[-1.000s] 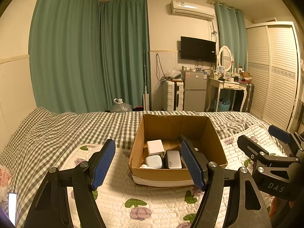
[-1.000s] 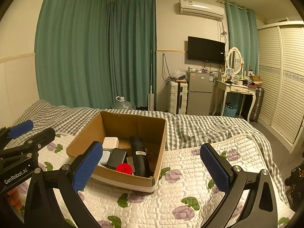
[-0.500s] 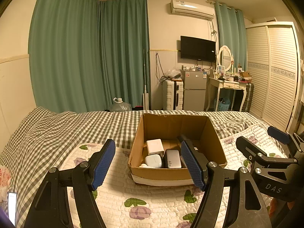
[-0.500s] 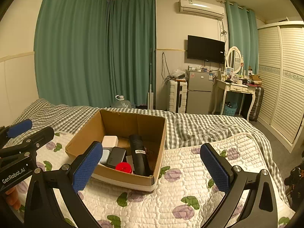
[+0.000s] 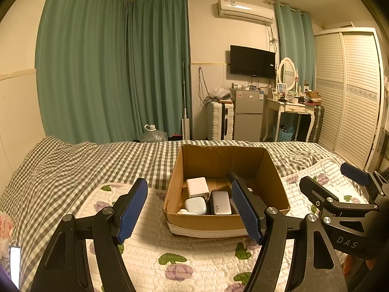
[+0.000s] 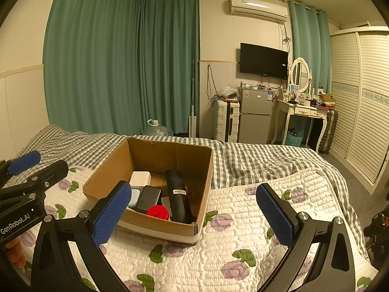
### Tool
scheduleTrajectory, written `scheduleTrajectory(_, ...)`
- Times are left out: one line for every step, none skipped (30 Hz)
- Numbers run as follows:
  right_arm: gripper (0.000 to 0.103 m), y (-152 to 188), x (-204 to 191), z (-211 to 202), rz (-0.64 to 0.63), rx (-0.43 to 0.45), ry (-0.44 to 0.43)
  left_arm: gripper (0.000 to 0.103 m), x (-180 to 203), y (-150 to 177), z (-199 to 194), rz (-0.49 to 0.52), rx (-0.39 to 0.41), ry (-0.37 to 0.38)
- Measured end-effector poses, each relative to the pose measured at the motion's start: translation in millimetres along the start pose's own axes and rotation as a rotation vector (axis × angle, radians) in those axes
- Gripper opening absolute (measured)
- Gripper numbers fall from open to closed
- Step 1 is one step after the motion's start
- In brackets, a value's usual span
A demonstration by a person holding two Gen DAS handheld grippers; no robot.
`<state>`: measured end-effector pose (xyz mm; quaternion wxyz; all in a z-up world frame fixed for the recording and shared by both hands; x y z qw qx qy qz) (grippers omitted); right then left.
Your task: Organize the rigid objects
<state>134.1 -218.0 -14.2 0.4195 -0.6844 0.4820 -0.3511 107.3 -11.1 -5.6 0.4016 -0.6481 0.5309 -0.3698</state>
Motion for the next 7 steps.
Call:
scheduleTrajectory(0.103,0.4,-0.1,0.0,0.000,-0.001,0.000,0.074,-0.1,0.2,0.1,0.000,-0.001,0.000)
scheduleTrajectory(0.103,0.7,-0.5,0.1,0.000,-0.002,-0.001,0.074,-0.3,0.2,0.0,0.000,-0.001,0.002)
scheduleTrajectory(0.103,0.9,-1.0,0.5,-0.001,-0.003,-0.001,0.074,0.1,0.4,0.0,0.000,-0.001,0.004)
scheduleTrajectory(0.103,1.7,-1.2,0.3,-0.002,-0.004,-0.001,0.074,0.1,0.5,-0.4,0.000,0.001,0.006)
scheduleTrajectory(0.103,0.9,-1.6,1.2,-0.002,-0.006,-0.002,0.074,-0.1,0.8,-1.1,0.001,0.004,0.008)
scheduleTrajectory(0.103,0.9,-1.9,1.5,-0.002,-0.007,-0.002,0.074,0.5,-0.1,-0.7,0.002,0.004,0.007)
scheduleTrajectory(0.103,0.8,-1.9,1.6,-0.002,-0.008,-0.002,0.074,0.4,0.1,-0.7,0.001,0.002,0.008)
Point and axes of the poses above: each gripper's, at about its wrist camera, not at the fingertips, and z roughly the way its jaws point, x to its right, y to its underside, the point moved 2 cm from there along z, roughly the way its jaws point, and after that the axes turned 5 degrees about -z, right-handed, at the moved point
